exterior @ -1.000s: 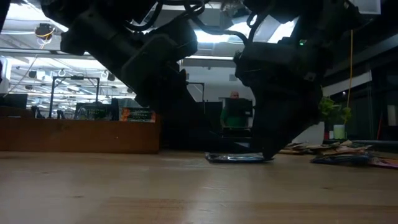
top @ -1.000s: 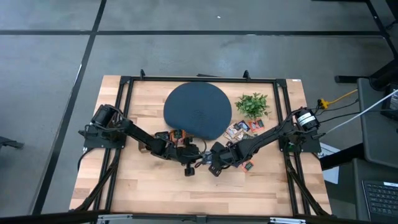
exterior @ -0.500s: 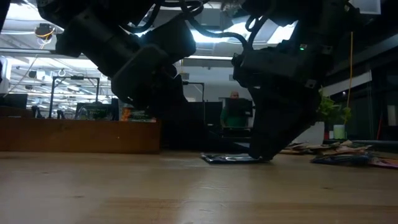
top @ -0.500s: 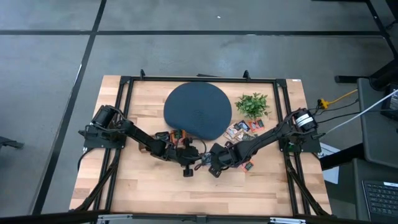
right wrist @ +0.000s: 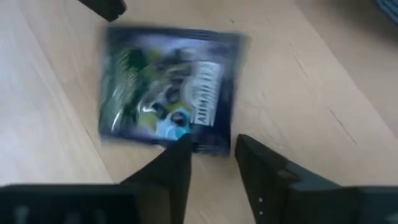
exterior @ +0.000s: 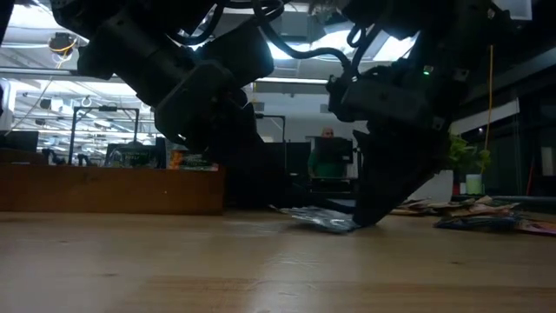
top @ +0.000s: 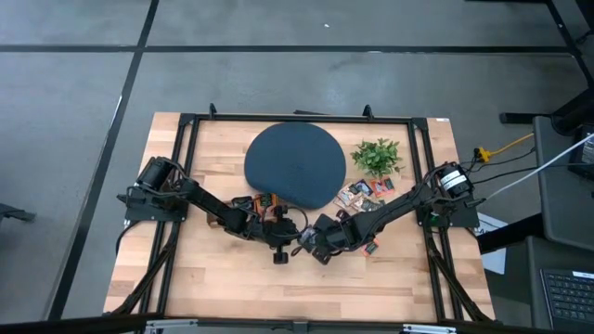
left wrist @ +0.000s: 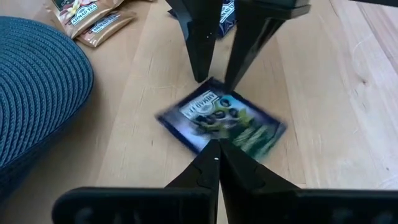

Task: Pick & Place Tea
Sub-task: Put the blue tea bag into the middle section of the wooden organizer

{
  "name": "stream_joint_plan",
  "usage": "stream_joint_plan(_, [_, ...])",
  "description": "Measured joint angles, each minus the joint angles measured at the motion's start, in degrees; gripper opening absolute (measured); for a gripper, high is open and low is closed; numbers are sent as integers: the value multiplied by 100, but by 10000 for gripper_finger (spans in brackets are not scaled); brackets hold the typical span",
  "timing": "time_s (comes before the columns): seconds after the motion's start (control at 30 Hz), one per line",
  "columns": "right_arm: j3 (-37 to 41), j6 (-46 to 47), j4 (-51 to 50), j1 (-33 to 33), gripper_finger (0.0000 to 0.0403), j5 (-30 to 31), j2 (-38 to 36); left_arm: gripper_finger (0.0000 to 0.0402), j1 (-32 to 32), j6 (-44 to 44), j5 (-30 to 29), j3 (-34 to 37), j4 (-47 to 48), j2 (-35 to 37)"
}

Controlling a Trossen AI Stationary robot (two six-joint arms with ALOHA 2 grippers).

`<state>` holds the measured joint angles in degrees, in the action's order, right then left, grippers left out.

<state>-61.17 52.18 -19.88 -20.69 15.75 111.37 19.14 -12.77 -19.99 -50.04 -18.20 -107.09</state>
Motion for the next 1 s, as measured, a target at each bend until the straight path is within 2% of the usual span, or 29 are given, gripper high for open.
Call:
stream_joint_plan(0.33, [15, 4, 52, 24, 16, 36, 11, 3, -2, 4, 41, 0, -2, 2])
stream_joint_plan(0.4, [15, 4, 72, 26, 6, 30, 13, 5, -2, 4, 97, 0, 0, 2])
stream_joint_plan(0.7, [17, 7, 88, 24, 6, -2, 15, 4, 0, 8, 209, -2, 0, 7])
stream_joint_plan(1.0, [24, 23, 173, 20, 49, -31, 13, 2, 0, 350, 736, -7, -4, 11])
